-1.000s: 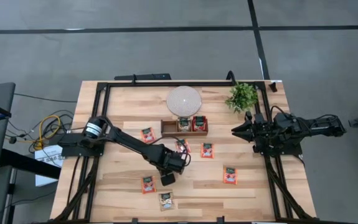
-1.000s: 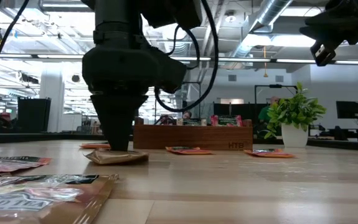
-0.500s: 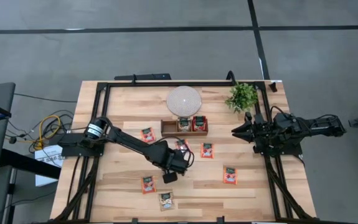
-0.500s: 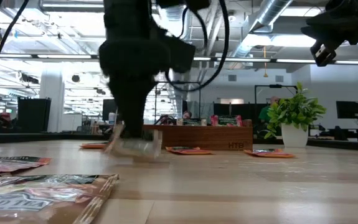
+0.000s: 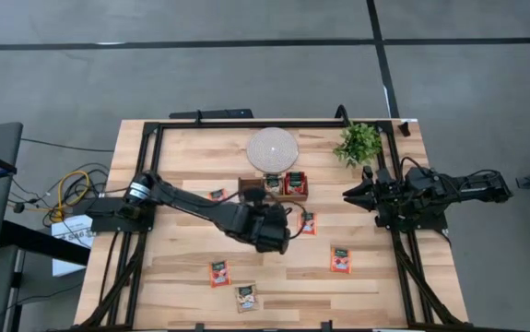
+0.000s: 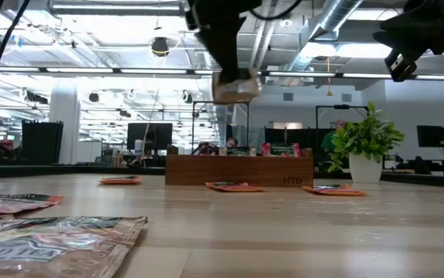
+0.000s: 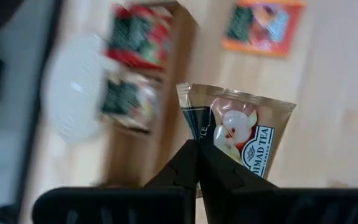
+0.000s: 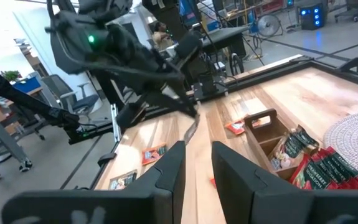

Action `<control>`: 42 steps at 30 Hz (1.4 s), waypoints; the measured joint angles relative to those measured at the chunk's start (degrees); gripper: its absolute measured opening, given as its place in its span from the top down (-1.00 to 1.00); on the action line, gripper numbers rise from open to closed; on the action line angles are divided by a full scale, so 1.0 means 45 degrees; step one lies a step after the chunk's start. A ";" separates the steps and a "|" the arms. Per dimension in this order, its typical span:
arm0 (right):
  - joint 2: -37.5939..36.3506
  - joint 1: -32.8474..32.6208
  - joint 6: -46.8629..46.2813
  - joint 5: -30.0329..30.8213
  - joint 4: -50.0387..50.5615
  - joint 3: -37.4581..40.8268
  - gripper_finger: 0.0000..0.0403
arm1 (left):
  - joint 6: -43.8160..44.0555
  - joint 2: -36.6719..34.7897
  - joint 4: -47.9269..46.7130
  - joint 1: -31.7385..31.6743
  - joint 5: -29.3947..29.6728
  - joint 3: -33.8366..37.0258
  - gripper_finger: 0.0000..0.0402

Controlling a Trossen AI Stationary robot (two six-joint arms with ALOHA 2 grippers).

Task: Pick & Place Tea
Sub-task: Put the top brown tea bag into the middle slot of the wooden organizer

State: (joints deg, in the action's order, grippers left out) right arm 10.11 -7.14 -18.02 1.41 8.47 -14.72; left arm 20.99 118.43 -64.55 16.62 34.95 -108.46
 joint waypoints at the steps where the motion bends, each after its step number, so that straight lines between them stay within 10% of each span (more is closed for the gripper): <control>1: 0.0000 0.0005 0.0000 0.0005 0.0008 0.0000 0.65 | -0.0333 -0.0014 0.0019 -0.0037 0.0423 -0.0090 1.00; 21: 0.3801 0.0782 0.0444 0.0354 -0.3267 0.0000 0.63 | -0.4438 -0.0024 0.1908 -0.1208 0.2867 -0.0102 1.00; 42: 1.0734 0.3041 0.0675 -0.0874 -0.5416 -0.3262 0.03 | -0.6225 -0.0024 0.3373 -0.1695 0.3149 -0.0102 1.00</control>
State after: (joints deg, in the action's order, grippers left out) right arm 58.41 6.55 -14.98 -2.52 -15.90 -29.40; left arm -7.03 118.32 -49.38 8.99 49.12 -108.92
